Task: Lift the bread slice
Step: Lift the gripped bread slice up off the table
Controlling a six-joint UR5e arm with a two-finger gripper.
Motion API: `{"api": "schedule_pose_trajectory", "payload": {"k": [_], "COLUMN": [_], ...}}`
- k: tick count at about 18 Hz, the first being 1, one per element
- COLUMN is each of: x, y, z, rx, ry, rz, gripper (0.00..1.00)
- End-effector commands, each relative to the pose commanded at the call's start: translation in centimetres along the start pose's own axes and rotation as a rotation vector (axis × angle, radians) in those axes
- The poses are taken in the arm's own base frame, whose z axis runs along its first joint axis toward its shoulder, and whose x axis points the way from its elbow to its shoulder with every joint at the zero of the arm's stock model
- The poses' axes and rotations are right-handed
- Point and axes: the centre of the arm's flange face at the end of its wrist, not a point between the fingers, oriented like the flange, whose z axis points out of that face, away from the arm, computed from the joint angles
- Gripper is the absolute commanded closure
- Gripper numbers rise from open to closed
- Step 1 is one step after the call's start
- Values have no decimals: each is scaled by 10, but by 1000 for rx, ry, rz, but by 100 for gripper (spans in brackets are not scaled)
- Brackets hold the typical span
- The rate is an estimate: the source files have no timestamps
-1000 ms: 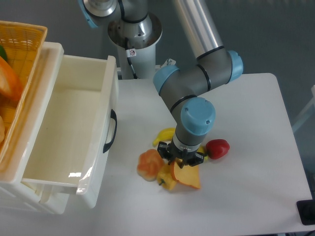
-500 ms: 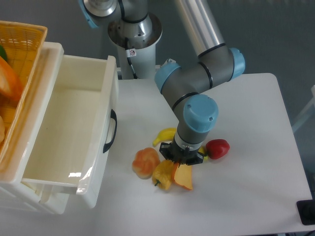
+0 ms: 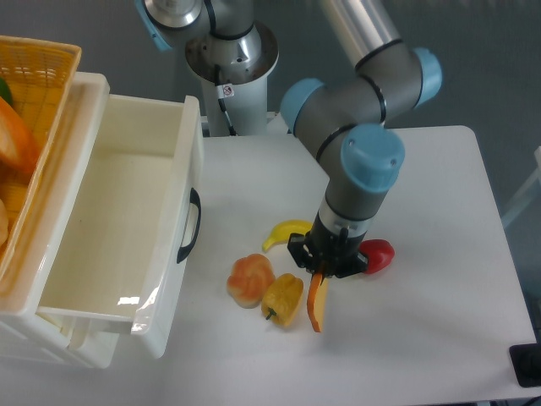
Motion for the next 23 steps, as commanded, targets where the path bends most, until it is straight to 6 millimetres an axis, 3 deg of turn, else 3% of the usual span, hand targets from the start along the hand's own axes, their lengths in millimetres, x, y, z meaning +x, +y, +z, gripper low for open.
{"api": "schedule_pose_trajectory", "payload": {"k": [3, 8, 10, 14, 23], "x": [15, 29, 38, 36, 39], "y": [5, 8, 14, 31, 35], "z": [-24, -31, -48, -46, -49], "rx": [-5, -33, -57, -195, -208], "ry": [7, 46, 51, 20, 15], "rz": [137, 291, 377, 502, 501], "gripper": [100, 100, 100, 100, 100]}}
